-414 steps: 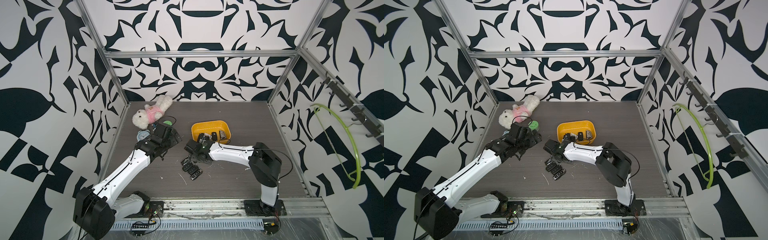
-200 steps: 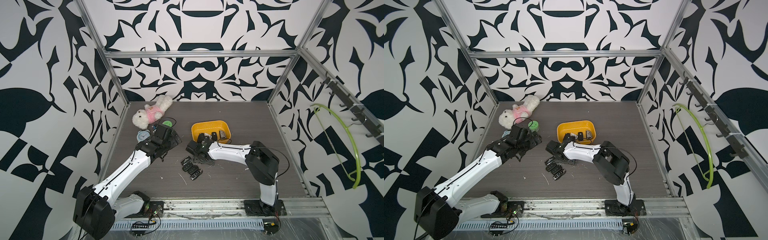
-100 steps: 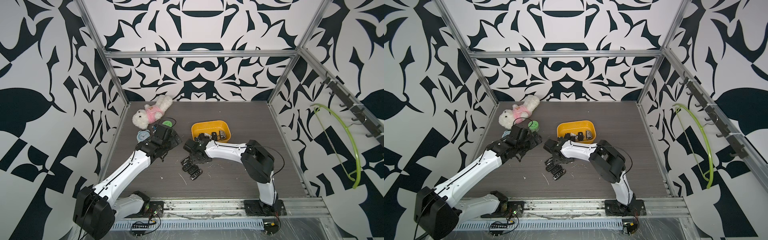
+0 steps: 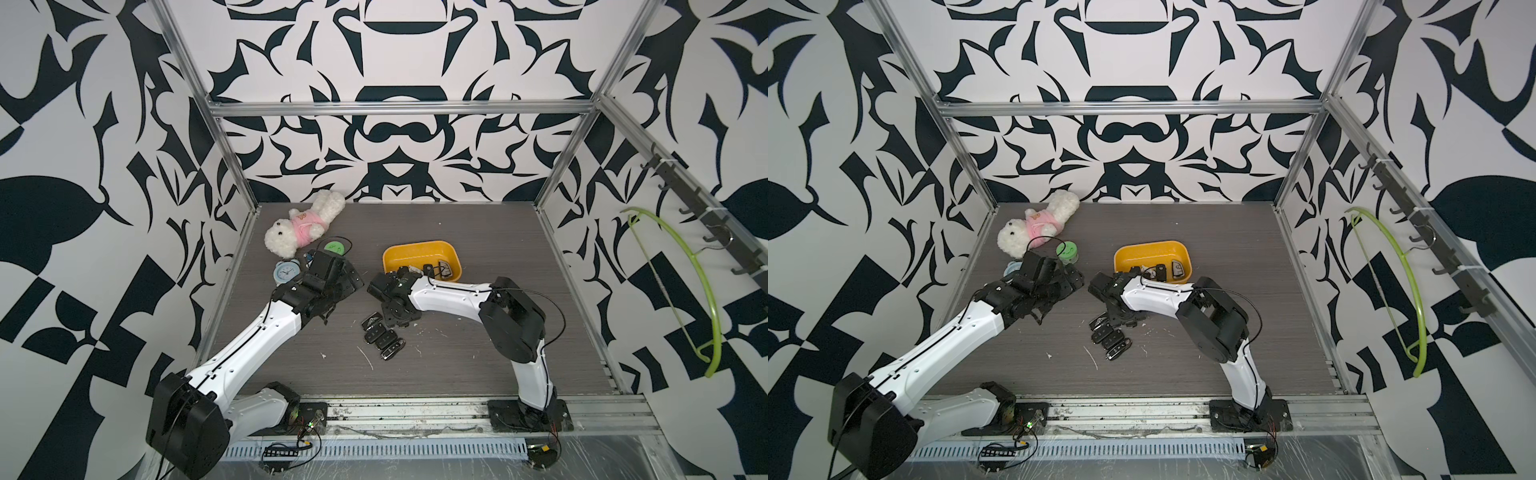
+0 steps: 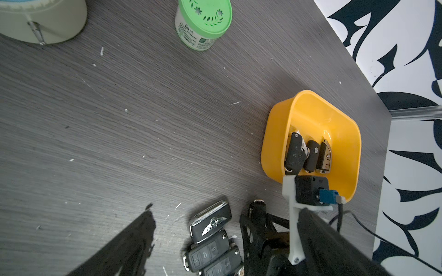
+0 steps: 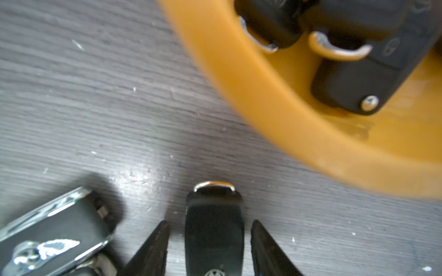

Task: Place the car key into the storage box
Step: Pick up the car key from the center of the board.

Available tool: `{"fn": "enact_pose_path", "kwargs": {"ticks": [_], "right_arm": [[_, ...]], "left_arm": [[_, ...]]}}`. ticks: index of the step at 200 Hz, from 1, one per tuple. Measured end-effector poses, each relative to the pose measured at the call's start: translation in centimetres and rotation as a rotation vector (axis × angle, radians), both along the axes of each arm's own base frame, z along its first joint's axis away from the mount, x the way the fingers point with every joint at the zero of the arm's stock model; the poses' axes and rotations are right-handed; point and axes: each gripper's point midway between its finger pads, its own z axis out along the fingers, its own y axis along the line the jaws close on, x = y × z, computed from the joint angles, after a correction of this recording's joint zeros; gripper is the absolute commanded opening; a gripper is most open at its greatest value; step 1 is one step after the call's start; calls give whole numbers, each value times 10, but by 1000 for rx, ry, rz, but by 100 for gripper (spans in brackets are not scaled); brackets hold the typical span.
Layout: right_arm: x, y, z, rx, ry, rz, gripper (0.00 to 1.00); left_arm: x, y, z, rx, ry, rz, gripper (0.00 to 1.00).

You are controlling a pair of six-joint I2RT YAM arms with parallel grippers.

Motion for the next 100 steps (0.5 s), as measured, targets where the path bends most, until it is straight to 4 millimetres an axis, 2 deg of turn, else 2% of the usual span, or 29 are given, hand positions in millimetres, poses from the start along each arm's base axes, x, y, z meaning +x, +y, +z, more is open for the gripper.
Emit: {"fn": "enact_pose_path", "kwargs": {"ticks": [58,77,100], "right_arm": [[1,1,-1,5,3,-10,30],[1,1,0,6,3,-13,0],[1,1,0,6,2,-14,0]], "left_arm": [[0,0,0,0,0,0,99],[0,0,-1,1,2,0,99],[1,0,-3,6,10,0,99]]}}
